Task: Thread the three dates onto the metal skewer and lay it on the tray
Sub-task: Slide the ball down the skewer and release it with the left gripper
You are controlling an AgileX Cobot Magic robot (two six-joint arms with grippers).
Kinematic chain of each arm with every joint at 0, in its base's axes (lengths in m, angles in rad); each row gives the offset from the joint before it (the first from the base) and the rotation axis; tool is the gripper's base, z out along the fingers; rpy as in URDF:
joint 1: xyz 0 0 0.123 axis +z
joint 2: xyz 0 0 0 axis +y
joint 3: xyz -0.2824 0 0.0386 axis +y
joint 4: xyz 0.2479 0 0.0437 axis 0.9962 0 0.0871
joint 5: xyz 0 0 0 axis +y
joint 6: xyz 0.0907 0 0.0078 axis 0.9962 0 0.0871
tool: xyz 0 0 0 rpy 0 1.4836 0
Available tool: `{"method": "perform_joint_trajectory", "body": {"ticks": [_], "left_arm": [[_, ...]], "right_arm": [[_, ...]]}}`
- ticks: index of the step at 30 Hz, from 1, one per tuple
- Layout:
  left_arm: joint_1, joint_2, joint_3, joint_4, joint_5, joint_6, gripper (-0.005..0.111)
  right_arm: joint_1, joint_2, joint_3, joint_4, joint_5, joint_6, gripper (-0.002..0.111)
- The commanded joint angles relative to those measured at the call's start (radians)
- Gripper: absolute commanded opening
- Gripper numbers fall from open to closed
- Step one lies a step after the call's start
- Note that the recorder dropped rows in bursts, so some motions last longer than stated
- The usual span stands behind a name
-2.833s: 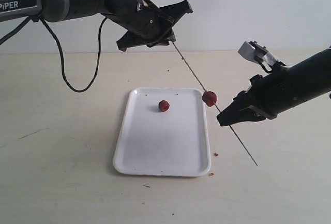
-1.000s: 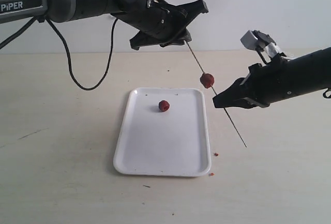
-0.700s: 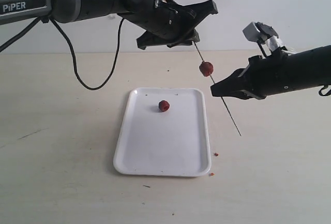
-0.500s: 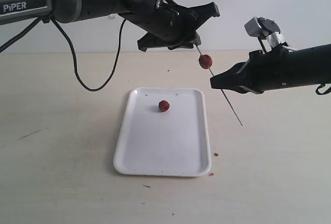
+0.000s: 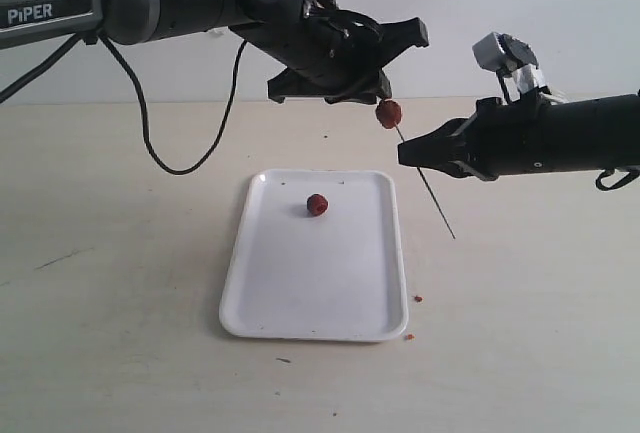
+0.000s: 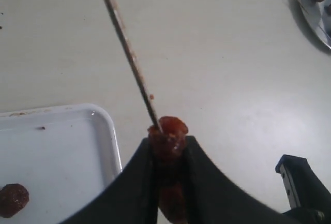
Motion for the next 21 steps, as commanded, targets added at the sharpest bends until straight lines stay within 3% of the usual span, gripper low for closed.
{"method": "perform_joint_trajectory", "body": {"ticks": [1, 5, 10, 17, 21], "left_arm": [[-0.015, 0.003, 0.007, -0.008, 0.062, 0.043, 0.018], [-0.015, 0.003, 0.007, -0.008, 0.062, 0.049, 0.041], [-0.015, 0.003, 0.007, -0.008, 0.059, 0.049, 0.057], [-0.011, -0.003, 0.007, 0.008, -0.007, 0.049, 0.064], [-0.004, -0.038, 0.007, 0.122, -0.032, 0.055, 0.064]], "right_arm": [[-0.004, 0.013, -0.011, 0.066, 0.052, -0.024, 0.000], [-0.004, 0.015, -0.011, 0.066, 0.063, -0.028, 0.000], [-0.004, 0.015, -0.011, 0.066, 0.064, -0.030, 0.000], [-0.004, 0.015, -0.011, 0.066, 0.050, -0.030, 0.000], [-0.004, 0.012, -0.011, 0.066, -0.062, -0.023, 0.000]]}}
